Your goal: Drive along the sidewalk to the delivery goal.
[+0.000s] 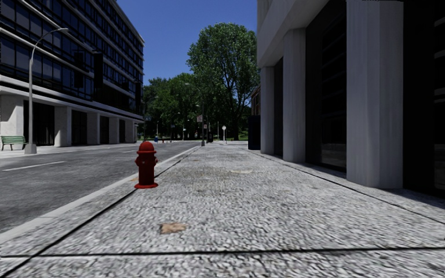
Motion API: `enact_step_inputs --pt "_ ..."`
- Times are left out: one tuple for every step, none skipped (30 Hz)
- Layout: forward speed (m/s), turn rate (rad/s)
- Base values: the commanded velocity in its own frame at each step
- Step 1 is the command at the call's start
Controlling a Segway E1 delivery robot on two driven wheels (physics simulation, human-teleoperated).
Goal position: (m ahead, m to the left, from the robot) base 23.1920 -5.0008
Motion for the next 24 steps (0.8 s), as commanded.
enact_step_inputs --pt "2.00 0.00" --pt "2.00 0.00" --pt "2.00 0.00" --pt "2.00 0.00" --pt "2.00 0.00" --pt "2.00 0.00" --pt "2.00 0.00" --pt "2.00 0.00" --pt "2.00 0.00" --pt "2.00 0.00" --pt "2.00 0.00" --pt "2.00 0.00" --pt "2.00 0.00" --pt "2.00 0.00" --pt "2.00 0.00" --pt "2.00 0.00" --pt "2.00 0.00" --pt "2.00 0.00" --pt "2.00 0.00" --pt "2.00 0.00" --pt "2.00 0.00" --pt "2.00 0.00" --pt "2.00 0.00" --pt "2.00 0.00"
